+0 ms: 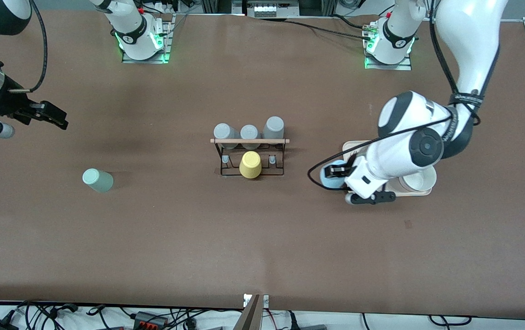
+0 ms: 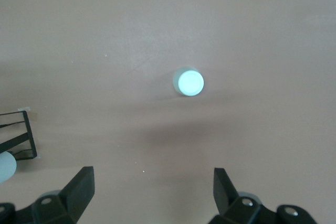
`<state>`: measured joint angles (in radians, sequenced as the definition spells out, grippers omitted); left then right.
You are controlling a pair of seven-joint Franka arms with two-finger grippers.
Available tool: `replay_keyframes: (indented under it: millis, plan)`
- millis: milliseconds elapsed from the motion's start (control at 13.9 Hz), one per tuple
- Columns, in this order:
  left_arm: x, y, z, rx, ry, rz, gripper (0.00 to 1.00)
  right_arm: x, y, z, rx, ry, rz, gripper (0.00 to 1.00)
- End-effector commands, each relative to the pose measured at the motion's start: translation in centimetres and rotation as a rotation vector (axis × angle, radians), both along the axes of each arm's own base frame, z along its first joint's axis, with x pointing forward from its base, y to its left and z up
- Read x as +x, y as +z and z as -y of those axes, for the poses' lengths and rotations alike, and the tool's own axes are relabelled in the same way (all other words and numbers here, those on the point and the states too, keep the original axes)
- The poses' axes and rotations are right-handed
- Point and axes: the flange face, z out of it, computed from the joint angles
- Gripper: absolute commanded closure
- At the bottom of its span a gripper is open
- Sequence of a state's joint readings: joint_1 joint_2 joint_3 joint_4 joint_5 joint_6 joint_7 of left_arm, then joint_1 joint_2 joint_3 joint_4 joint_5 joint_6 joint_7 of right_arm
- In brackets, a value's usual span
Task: Hang scattered cups on rack with three cups
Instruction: 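Grasp the blue cup with the left gripper and lift it toward the rack, then hang the blue cup on the rack while the right gripper grasps the green cup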
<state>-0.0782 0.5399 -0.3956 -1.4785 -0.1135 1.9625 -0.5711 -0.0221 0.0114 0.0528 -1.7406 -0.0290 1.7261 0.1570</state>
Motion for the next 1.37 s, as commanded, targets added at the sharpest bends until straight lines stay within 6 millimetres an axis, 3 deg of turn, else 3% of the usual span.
replay_keyframes:
  millis: [0,288,576,719,1007,1295]
  plan:
    - [-0.5,2.0,5.2,-0.023,0.133,-0.036,0.99,1.7,-4.5,0.6,-0.012,-0.016,-0.07,0.0]
    - [-1.8,1.6,11.9,-0.025,0.243,-0.071,0.99,5.1,-12.9,2.0,-0.032,-0.012,-0.107,0.0]
    - [-2.0,-0.2,13.6,-0.037,0.243,-0.044,0.99,7.0,-21.1,3.9,-0.083,0.07,-0.125,0.0]
    - [-2.6,-0.7,14.7,-0.01,0.216,-0.011,0.99,6.8,-24.6,5.7,-0.072,0.095,-0.103,0.0]
    - [-3.0,-1.9,15.1,0.049,0.172,0.025,0.99,4.9,-29.0,7.3,-0.056,0.124,-0.048,0.0]
    - [-4.1,-3.9,15.4,0.088,0.134,0.011,0.99,4.3,-30.1,7.1,-0.045,0.134,-0.056,0.0]
